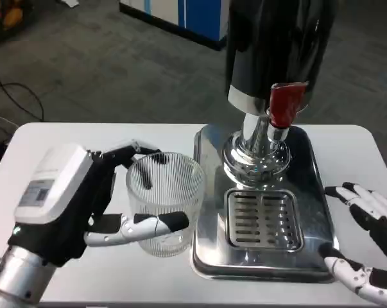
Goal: Grasp the cup under the faucet to collect the drink, then remove the cup.
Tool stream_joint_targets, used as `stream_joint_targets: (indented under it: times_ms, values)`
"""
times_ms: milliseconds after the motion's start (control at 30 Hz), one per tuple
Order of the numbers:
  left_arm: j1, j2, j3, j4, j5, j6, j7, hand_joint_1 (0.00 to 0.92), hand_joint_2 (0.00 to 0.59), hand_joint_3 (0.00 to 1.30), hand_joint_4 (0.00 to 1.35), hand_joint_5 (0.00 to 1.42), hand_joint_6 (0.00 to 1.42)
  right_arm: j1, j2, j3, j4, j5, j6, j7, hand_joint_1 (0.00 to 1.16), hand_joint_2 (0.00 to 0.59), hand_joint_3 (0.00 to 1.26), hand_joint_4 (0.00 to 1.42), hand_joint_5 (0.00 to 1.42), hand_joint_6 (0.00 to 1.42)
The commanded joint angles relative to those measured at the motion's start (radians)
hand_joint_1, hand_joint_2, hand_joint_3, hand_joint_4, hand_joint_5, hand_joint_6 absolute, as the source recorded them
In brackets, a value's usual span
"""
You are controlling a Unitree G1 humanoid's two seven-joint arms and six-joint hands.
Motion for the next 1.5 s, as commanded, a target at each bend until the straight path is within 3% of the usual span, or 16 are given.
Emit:
stream_joint_targets:
  times_ms: [33, 767, 1100, 1500]
  values:
    - [-0.074, 0.01, -0.031, 0.057, 0.02, 0.007, 0.054, 0.428, 0.086, 1.04, 1.12, 1.34, 1.42, 0.016, -0.012, -0.042, -0.019, 0.029, 0.009, -0.006, 0.38, 0.448, 0.09, 0.0, 0.0, 0.0]
    - [-0.416, 0.002, -0.231, 0.469, 0.111, 0.01, 0.255, 0.428, 0.086, 1.04, 1.12, 1.34, 1.42, 0.042, -0.036, -0.196, -0.046, 0.156, 0.051, -0.005, 0.37, 0.451, 0.09, 0.0, 0.0, 0.0]
    - [-0.54, -0.045, -0.33, 0.639, 0.141, 0.009, 0.325, 0.428, 0.085, 1.04, 1.12, 1.34, 1.42, 0.082, -0.051, -0.294, -0.06, 0.228, 0.057, -0.01, 0.36, 0.454, 0.1, 0.01, 0.0, 0.0]
    - [-0.614, -0.1, -0.425, 0.735, 0.161, -0.007, 0.362, 0.428, 0.084, 1.04, 1.12, 1.33, 1.42, 0.09, -0.07, -0.345, -0.048, 0.283, 0.061, -0.015, 0.35, 0.455, 0.1, 0.01, 0.01, 0.0]
